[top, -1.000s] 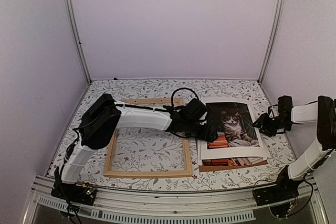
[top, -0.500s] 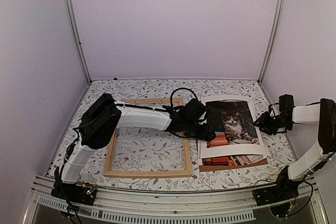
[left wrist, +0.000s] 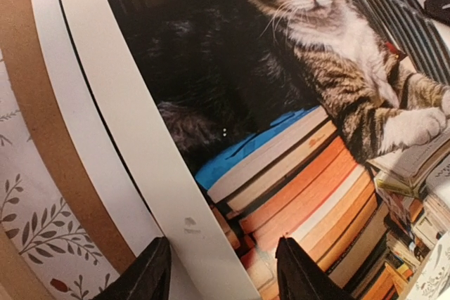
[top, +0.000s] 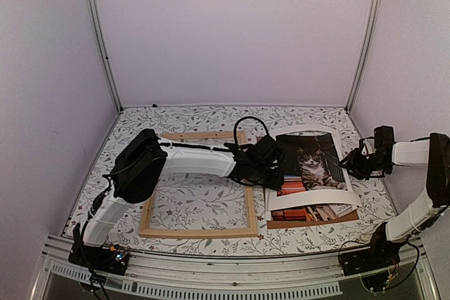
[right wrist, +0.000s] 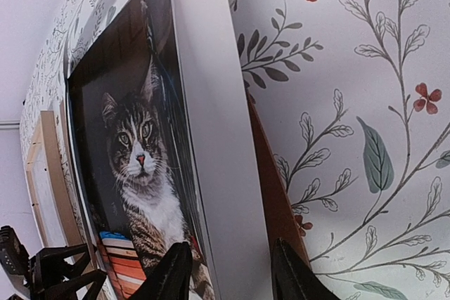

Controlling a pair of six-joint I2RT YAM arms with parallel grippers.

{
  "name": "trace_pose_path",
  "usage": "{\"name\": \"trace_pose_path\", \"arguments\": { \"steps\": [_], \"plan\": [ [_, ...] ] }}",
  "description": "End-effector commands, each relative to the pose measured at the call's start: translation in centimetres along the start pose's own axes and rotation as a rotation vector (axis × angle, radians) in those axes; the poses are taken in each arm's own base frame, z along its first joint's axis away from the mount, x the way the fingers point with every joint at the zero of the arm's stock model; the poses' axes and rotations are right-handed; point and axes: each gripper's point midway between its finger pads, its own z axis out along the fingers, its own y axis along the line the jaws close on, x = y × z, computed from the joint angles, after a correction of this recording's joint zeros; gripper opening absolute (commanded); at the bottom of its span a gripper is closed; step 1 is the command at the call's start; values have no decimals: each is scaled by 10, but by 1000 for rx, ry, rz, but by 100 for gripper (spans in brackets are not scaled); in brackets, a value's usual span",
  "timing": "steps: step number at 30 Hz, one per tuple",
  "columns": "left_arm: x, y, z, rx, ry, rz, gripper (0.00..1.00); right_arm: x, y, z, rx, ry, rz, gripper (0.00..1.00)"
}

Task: Put the photo into the frame
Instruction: Pick up the mat board from the photo.

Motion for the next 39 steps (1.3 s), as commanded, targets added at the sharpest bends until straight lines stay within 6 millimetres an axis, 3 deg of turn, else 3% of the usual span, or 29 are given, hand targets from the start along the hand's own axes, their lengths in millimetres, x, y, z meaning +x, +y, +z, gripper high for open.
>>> {"name": "trace_pose_path", "arguments": {
  "steps": [1,7,13,25,39],
  "plan": [
    [60,44,25,-168,156,45,52,-1,10,-3,-43,-8,-10,41],
    [55,41,20,-161,139,45,43,-2,9,-4,-32,-8,-14,41],
    [49,36,18,-138,120,40,34,-9,8,-9,5,-26,-29,51],
    [35,32,9,-109,85,18,30,-32,3,-30,121,-93,-67,70],
    [26,27,6,-57,66,-24,29,-26,-3,-30,146,-88,-74,71]
  ]
}}
